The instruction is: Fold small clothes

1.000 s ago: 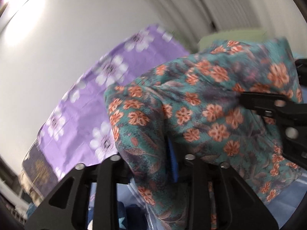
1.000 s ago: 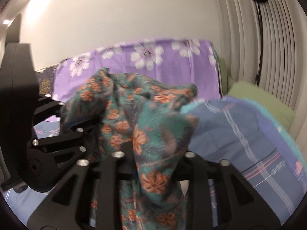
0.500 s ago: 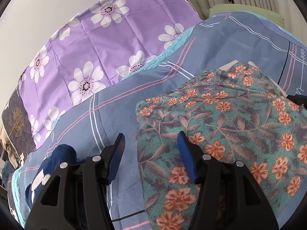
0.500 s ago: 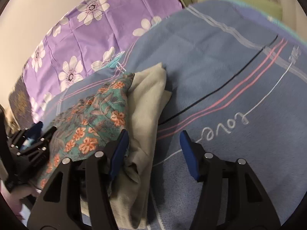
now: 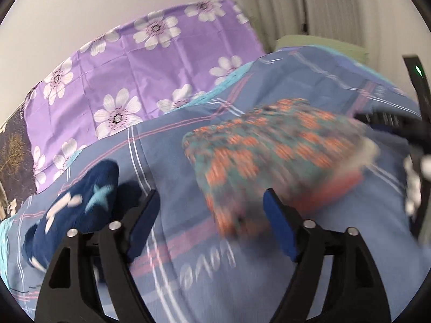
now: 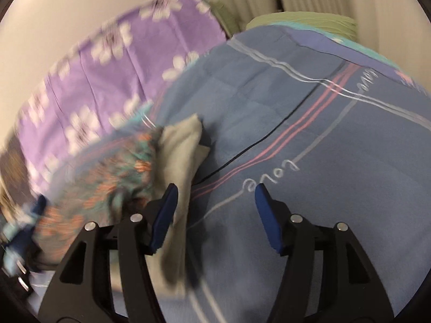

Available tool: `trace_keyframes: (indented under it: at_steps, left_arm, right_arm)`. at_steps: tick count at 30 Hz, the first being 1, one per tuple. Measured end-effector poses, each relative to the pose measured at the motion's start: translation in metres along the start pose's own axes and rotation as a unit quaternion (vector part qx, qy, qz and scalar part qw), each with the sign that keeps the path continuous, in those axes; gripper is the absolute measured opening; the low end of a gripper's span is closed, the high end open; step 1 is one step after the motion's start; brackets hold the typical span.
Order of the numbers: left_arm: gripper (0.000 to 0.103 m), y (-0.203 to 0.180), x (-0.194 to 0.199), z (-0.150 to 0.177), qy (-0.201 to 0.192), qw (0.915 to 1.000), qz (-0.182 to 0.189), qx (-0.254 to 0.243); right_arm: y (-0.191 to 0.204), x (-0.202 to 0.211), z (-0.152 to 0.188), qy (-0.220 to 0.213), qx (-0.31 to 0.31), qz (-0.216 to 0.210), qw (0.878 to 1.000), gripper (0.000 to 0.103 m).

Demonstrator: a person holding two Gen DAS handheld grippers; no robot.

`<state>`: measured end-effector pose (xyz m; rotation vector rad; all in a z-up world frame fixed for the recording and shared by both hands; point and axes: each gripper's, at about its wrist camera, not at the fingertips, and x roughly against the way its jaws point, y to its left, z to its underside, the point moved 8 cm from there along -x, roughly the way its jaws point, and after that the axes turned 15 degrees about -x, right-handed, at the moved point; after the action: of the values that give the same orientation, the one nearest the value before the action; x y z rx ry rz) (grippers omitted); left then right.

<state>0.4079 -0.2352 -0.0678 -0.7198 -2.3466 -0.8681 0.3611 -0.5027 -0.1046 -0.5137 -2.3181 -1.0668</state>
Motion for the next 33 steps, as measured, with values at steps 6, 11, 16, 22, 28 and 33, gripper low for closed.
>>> trace_keyframes:
  at_steps: [6, 11, 16, 22, 28, 33]
  left_arm:
    - [0.095, -0.028, 0.095, 0.042, -0.043, 0.9985, 0.011, 0.032]
    - [0.102, -0.039, 0.183, 0.062, -0.116, 0.9917, -0.007, 0.056]
    - [0.102, -0.063, 0.242, 0.079, -0.13, 0.99, -0.006, 0.053]
    - [0.102, -0.082, 0.296, 0.103, -0.138, 0.9875, -0.057, 0.052]
    - [0.102, -0.066, 0.333, 0.12, -0.145, 0.9788, -0.086, 0.116]
    - [0.102, -0.066, 0.346, 0.13, -0.151, 0.9765, -0.082, 0.13]
  right_arm:
    - [0.005, 0.115, 0.047, 0.004, 0.097, -0.033, 0.995, 0.084]
    - [0.01, 0.237, 0.096, -0.066, 0.131, -0.084, 0.986, 0.101]
    - [0.015, 0.303, 0.14, -0.078, 0.151, -0.063, 0.983, 0.101]
    - [0.015, 0.348, 0.177, -0.078, 0.146, -0.048, 0.985, 0.101]
    - [0.016, 0.377, 0.191, -0.101, 0.156, -0.035, 0.982, 0.101]
    - [0.017, 0.388, 0.2, -0.11, 0.167, -0.032, 0.979, 0.101]
